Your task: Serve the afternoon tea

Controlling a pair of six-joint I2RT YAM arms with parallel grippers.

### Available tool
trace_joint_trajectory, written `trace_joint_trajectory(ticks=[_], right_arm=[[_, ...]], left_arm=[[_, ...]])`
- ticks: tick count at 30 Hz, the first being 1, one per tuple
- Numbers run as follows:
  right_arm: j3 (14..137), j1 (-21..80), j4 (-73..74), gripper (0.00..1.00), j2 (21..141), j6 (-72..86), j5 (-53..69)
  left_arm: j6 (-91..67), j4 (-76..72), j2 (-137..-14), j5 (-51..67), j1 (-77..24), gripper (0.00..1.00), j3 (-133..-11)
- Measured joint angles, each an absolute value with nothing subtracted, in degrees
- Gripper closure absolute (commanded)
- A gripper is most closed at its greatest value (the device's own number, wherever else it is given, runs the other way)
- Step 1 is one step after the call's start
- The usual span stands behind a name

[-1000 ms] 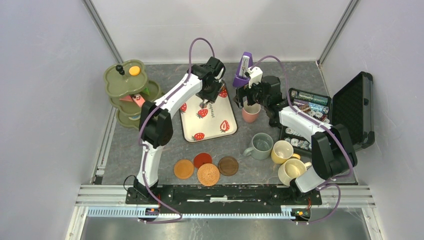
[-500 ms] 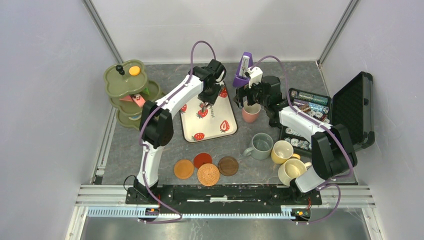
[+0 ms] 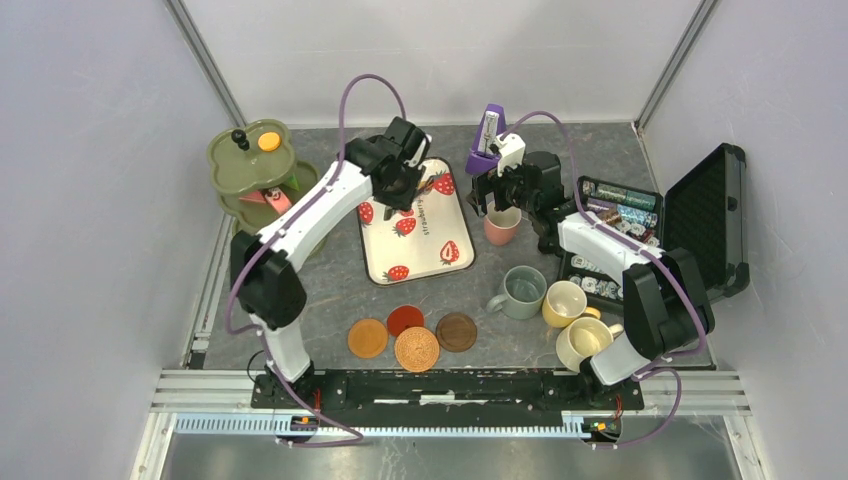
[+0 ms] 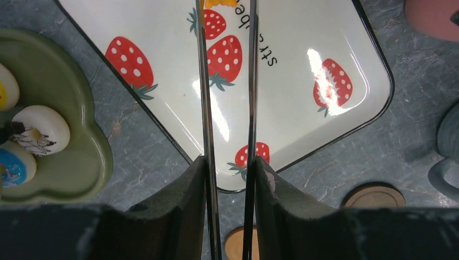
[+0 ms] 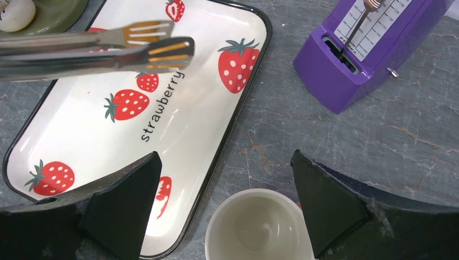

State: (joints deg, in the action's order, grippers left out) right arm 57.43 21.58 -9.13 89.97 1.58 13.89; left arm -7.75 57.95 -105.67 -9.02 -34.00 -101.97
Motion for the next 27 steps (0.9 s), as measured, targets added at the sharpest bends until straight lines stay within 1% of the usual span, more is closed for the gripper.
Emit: trace_joint_trajectory(ticks=[6,12,21,27], right_arm=[[57.43,21.58,-9.10,0.02,89.97,1.58,13.89],[57.43,21.58,-9.10,0.02,89.97,1.58,13.89],[57.43,21.47,-9.04,0.02,89.97,1.56,13.89],[57.43,21.37,-8.91,0.02,89.97,1.43,13.87]], left_arm=[[-9.15,57.80,-97.51,-10.66,-34.00,0.76,-96.29],[-10.72,60.07,-91.09,-12.51,-34.00,0.76,-94.91],[-13.80,67.35,-79.20,-18.48,-34.00,0.75,-97.25],[-15.94,73.69,-72.05,-26.55,-34.00,0.72,-102.37]])
